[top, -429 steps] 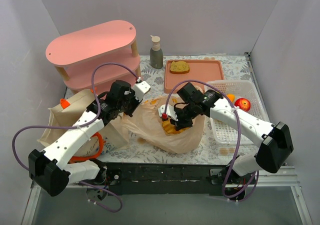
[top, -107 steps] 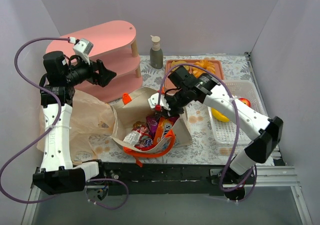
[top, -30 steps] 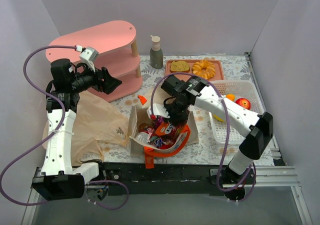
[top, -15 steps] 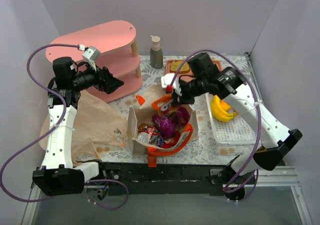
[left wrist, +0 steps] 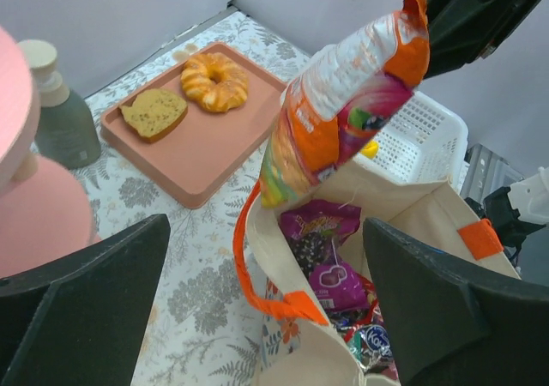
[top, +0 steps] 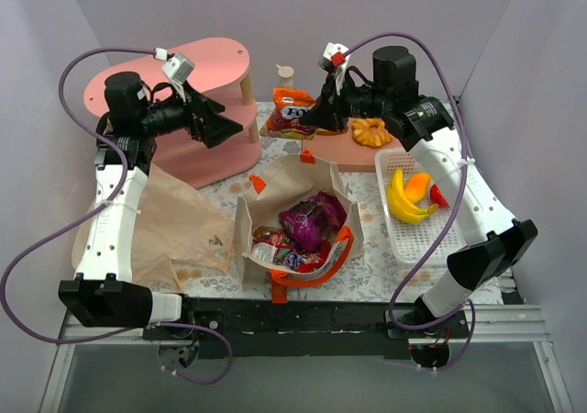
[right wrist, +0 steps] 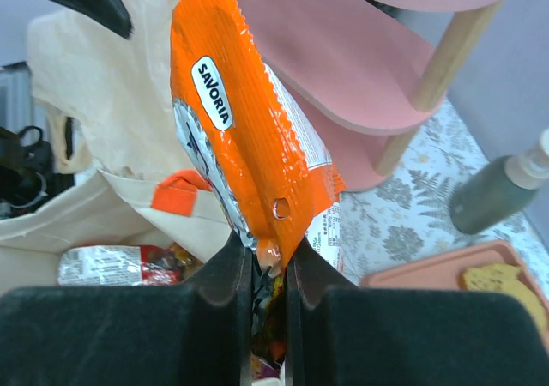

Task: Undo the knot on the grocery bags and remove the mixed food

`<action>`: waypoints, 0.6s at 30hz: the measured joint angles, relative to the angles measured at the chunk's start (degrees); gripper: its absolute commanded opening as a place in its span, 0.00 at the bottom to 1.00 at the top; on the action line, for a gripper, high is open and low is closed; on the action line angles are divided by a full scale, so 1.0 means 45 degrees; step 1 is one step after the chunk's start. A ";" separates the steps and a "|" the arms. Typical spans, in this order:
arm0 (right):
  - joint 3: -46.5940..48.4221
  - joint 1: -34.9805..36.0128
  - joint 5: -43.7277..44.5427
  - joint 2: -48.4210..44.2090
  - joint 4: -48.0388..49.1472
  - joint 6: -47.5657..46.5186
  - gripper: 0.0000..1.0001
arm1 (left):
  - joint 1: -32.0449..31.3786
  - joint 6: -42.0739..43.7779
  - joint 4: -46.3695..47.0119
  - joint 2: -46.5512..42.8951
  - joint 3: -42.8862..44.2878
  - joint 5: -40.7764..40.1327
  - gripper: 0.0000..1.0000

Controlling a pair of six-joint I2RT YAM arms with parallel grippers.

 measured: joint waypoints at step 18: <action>-0.0306 -0.0068 -0.1957 0.0408 0.1685 0.2803 0.03 | -0.4930 0.2623 -0.0845 0.1923 0.1744 -0.3536 0.45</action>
